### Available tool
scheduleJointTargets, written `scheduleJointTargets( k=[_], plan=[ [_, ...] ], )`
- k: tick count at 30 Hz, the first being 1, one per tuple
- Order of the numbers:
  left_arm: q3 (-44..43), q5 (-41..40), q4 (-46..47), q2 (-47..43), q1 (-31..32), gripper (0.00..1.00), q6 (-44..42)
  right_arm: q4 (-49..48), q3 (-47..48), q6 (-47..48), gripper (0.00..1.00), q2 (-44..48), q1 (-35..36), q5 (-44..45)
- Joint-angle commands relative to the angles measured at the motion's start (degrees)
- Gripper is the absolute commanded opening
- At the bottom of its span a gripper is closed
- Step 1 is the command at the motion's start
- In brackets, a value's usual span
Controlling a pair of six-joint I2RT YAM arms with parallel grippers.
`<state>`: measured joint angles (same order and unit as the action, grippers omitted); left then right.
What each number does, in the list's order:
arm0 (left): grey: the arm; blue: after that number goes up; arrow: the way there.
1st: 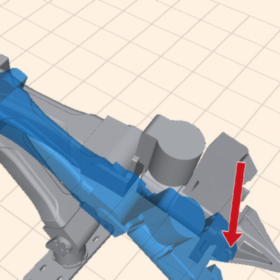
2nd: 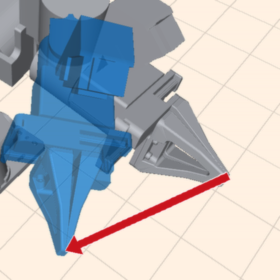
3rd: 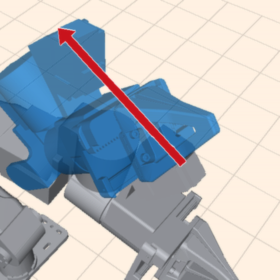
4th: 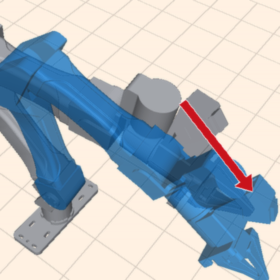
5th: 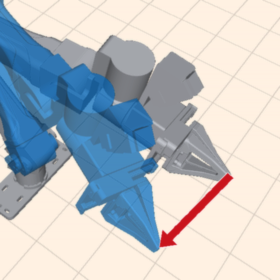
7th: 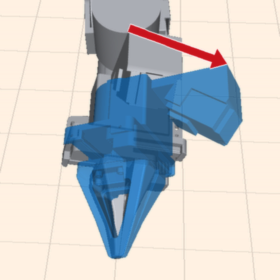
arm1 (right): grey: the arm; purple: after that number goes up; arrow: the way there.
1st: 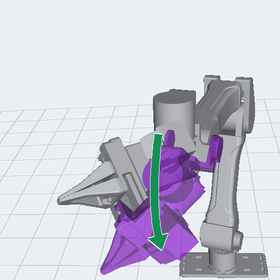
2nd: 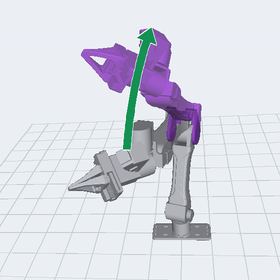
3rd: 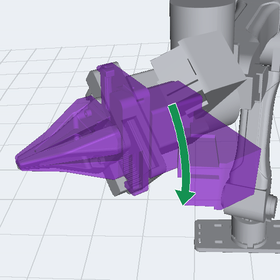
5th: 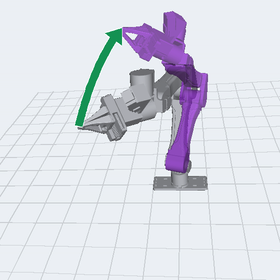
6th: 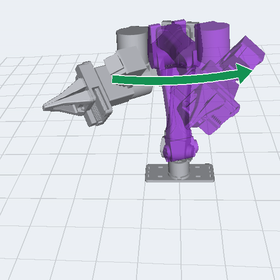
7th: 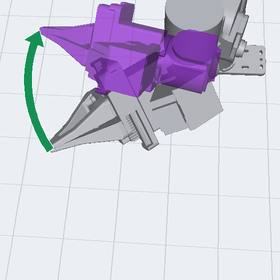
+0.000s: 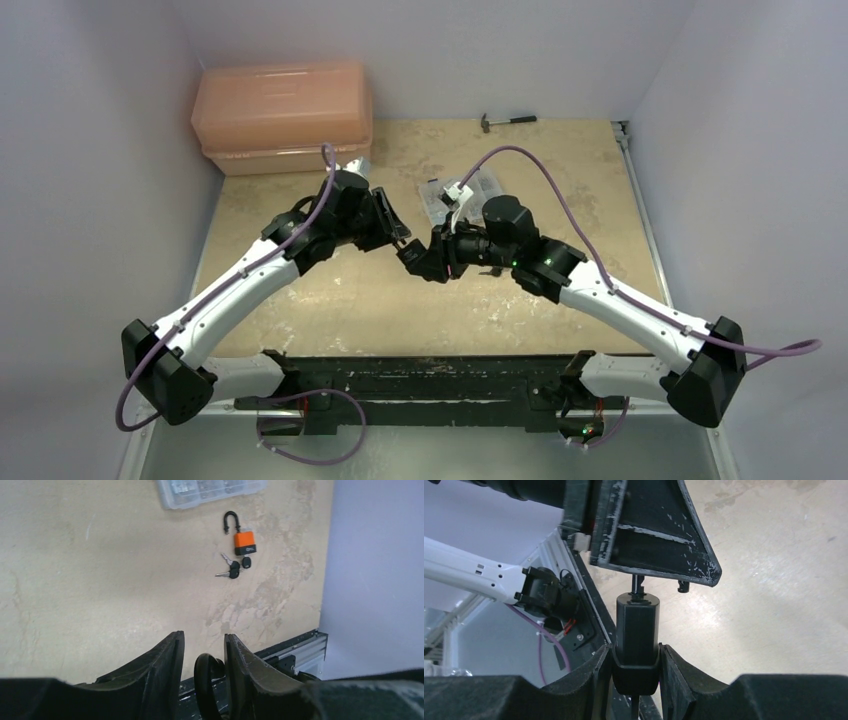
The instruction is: Unlock with the key
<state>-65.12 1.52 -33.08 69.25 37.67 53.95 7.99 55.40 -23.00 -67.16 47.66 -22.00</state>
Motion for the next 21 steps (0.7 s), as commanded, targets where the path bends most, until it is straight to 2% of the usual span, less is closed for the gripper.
scheduleJointTargets(
  k=[1, 4, 11, 16, 21],
  plan=[
    [-5.7, -5.4, -9.5, 2.4, 0.4, 0.4, 2.5, -0.6, 6.8, 9.9, 0.0, 1.5, 0.8, 3.2],
    [-7.9, -3.6, -11.4, 4.4, 0.4, 0.45, 2.4, 0.8, 7.1, 14.3, 0.0, 1.2, 2.0, 5.9],
    [-12.0, -2.3, -8.2, 1.2, 0.3, 0.67, -6.9, 2.4, 6.1, 17.1, 0.0, 4.1, 2.2, 4.3],
    [-12.9, -4.2, -3.4, -5.4, 0.2, 0.69, -15.9, 2.1, 3.9, 16.3, 0.0, 7.1, 2.2, -0.1],
    [-12.4, 11.1, 3.4, -10.7, -0.1, 0.73, -24.2, -2.5, 2.3, 12.3, 0.0, 11.6, 2.2, -10.7]
  ],
)
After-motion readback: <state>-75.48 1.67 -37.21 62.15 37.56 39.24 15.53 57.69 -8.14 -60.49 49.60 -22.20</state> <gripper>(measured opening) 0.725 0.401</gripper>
